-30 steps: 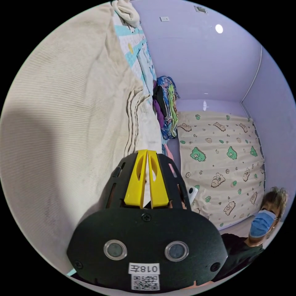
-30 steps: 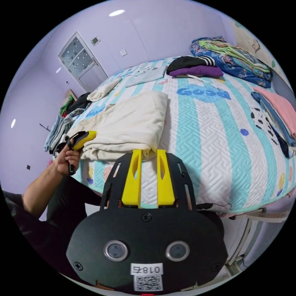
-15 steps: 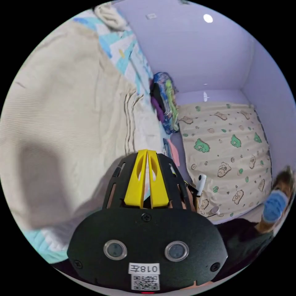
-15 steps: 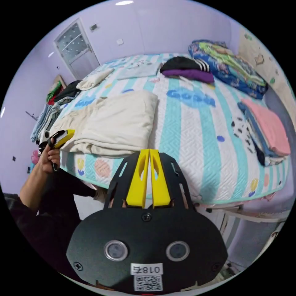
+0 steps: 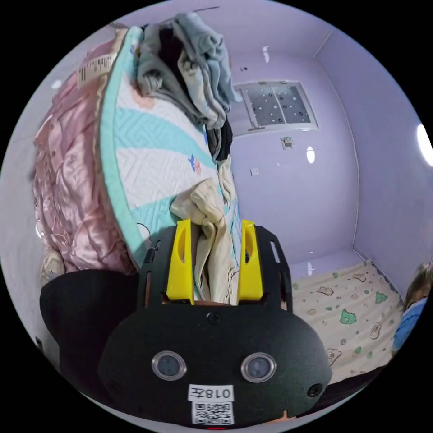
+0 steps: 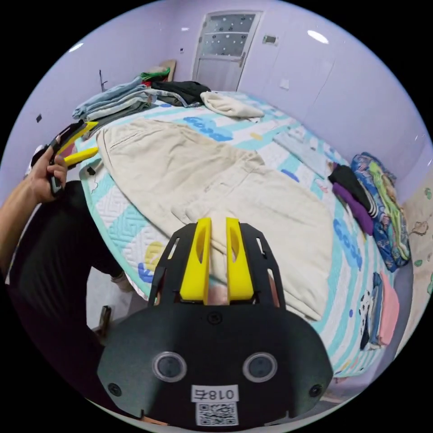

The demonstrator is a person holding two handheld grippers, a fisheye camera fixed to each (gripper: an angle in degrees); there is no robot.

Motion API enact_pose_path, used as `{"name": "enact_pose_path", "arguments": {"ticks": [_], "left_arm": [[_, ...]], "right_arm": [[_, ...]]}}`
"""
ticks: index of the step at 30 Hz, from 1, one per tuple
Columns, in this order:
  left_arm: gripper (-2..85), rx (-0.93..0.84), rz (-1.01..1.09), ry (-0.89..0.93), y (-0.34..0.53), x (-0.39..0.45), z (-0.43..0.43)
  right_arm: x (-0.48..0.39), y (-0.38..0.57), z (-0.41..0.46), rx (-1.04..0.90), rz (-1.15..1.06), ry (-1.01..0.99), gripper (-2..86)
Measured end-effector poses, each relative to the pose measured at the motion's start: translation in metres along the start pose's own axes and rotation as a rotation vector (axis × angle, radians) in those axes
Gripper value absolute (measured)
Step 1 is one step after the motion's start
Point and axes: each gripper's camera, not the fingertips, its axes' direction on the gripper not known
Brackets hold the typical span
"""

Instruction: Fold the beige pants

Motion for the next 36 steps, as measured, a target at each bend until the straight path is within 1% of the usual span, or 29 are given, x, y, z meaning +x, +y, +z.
{"name": "enact_pose_path", "arguments": {"ticks": [3, 4, 6, 8, 10, 12, 14, 16, 17, 20, 22, 23, 25, 26, 27, 28, 29, 31, 32, 34, 35, 36], "left_arm": [[17.9, -0.085, 0.001, -0.050, -0.005, 0.012, 0.016], [18.2, -0.126, -0.022, -0.034, -0.005, 0.012, 0.024], [17.9, -0.133, -0.050, -0.034, -0.003, 0.013, 0.028], [16.2, -0.120, -0.073, -0.002, -0.005, 0.013, 0.029], [10.0, -0.136, -0.121, 0.119, -0.011, 0.009, 0.036], [6.5, -0.132, -0.147, 0.121, -0.012, 0.013, 0.037], [5.2, -0.128, -0.099, 0.065, -0.008, 0.037, 0.034], [4.6, -0.112, 0.019, -0.022, 0.004, 0.085, 0.031], [4.6, -0.105, 0.042, -0.039, 0.007, 0.097, 0.030], [4.4, -0.073, 0.198, -0.124, 0.028, 0.169, 0.036], [4.4, -0.053, 0.405, -0.187, 0.056, 0.247, 0.050], [4.4, -0.048, 0.468, -0.203, 0.066, 0.268, 0.054], [4.4, -0.035, 0.738, -0.245, 0.124, 0.354, 0.081], [4.4, -0.035, 0.805, -0.247, 0.141, 0.374, 0.089], [4.5, -0.045, 0.936, -0.245, 0.181, 0.411, 0.107], [4.5, -0.068, 1.056, -0.232, 0.223, 0.442, 0.128], [4.5, -0.085, 1.111, -0.223, 0.246, 0.456, 0.140], [4.7, -0.183, 1.317, -0.215, 0.340, 0.493, 0.194], [4.8, -0.214, 1.368, -0.224, 0.363, 0.497, 0.210], [5.7, -0.369, 1.553, -0.325, 0.456, 0.487, 0.279], [6.0, -0.428, 1.579, -0.354, 0.475, 0.479, 0.296], [6.5, -0.552, 1.593, -0.403, 0.506, 0.458, 0.325]], "right_arm": [[-0.007, 0.000, -0.008, -0.037, 0.003, 0.031, 4.3], [-0.006, -0.001, -0.012, -0.045, 0.012, 0.019, 2.8], [-0.004, 0.001, -0.018, -0.039, 0.040, -0.003, 1.3], [-0.001, 0.008, -0.028, -0.015, 0.082, -0.015, 0.4], [-0.001, 0.017, -0.035, -0.005, 0.098, -0.005, 0.0], [0.002, 0.028, -0.044, 0.011, 0.119, 0.023, -0.1], [0.013, 0.047, -0.060, 0.039, 0.182, 0.063, -0.2], [0.026, 0.065, -0.073, 0.066, 0.252, 0.075, -0.3], [0.037, 0.077, -0.081, 0.087, 0.303, 0.081, -0.3], [0.063, 0.110, -0.102, 0.133, 0.413, 0.098, -0.3], [0.076, 0.132, -0.114, 0.161, 0.464, 0.117, -0.3], [0.084, 0.147, -0.121, 0.178, 0.494, 0.130, -0.3], [0.095, 0.170, -0.131, 0.198, 0.540, 0.148, -0.3], [0.102, 0.185, -0.135, 0.209, 0.572, 0.155, -0.3], [0.106, 0.193, -0.137, 0.213, 0.588, 0.156, -0.3], [0.113, 0.208, -0.141, 0.218, 0.618, 0.158, -0.3], [0.119, 0.221, -0.143, 0.220, 0.647, 0.162, -0.3], [0.128, 0.241, -0.144, 0.217, 0.689, 0.172, -0.4], [0.134, 0.252, -0.143, 0.212, 0.714, 0.176, -0.4], [0.142, 0.267, -0.142, 0.204, 0.751, 0.179, -0.4], [0.147, 0.276, -0.141, 0.201, 0.772, 0.179, -0.4], [0.150, 0.279, -0.141, 0.200, 0.781, 0.179, -0.4]]}}
